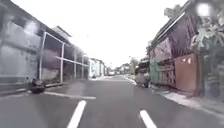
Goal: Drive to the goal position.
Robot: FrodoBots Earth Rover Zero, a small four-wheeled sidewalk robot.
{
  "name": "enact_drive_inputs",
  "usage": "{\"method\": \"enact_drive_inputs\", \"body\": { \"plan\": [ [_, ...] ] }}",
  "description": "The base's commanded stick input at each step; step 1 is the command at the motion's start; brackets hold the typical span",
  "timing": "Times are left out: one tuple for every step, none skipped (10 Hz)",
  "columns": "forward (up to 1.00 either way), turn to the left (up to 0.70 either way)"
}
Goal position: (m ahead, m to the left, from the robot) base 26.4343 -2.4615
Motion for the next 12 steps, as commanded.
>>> {"method": "enact_drive_inputs", "body": {
  "plan": [
    [1.0, -0.39],
    [1.0, -0.4],
    [1.0, -0.4],
    [1.0, -0.4],
    [1.0, -0.4],
    [1.0, -0.27],
    [1.0, 0.02],
    [1.0, 0.03],
    [1.0, 0.0],
    [1.0, 0.0],
    [1.0, 0.0],
    [1.0, 0.0]
  ]
}}
